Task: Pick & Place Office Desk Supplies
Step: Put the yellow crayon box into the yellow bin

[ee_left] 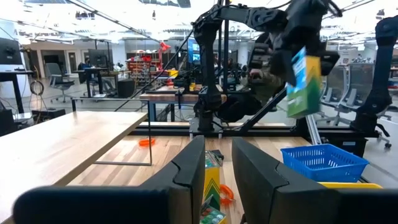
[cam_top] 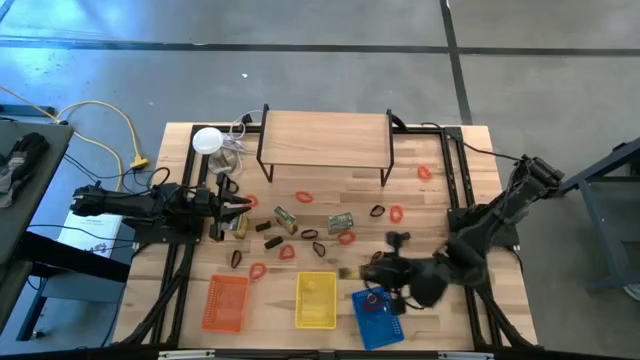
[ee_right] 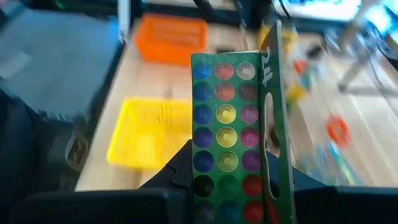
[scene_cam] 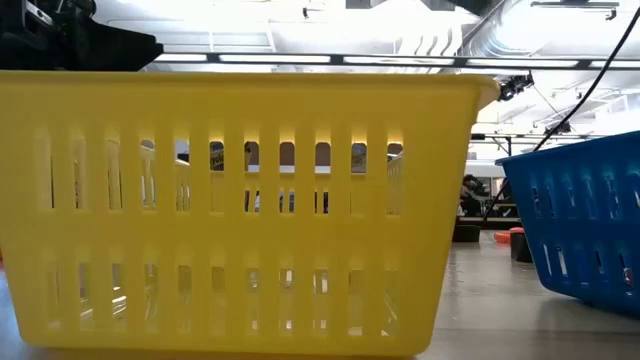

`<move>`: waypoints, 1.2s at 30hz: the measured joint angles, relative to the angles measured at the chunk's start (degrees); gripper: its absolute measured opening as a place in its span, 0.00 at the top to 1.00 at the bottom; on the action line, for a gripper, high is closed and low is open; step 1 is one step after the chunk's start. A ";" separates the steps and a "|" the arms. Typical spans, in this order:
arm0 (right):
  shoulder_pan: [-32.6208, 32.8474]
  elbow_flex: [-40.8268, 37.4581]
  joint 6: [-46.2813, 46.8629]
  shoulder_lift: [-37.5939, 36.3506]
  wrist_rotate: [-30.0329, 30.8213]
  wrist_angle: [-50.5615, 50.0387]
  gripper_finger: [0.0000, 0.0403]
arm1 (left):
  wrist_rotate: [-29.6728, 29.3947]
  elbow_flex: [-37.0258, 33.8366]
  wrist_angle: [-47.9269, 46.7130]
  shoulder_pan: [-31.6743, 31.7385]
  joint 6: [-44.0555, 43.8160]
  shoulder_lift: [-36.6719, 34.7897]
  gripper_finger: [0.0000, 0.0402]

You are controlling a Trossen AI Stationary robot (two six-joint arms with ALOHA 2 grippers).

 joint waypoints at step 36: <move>-15.67 18.88 -12.67 25.19 -27.68 -3.52 0.80 | 0.07 1.07 6.65 -8.31 -7.52 14.38 0.81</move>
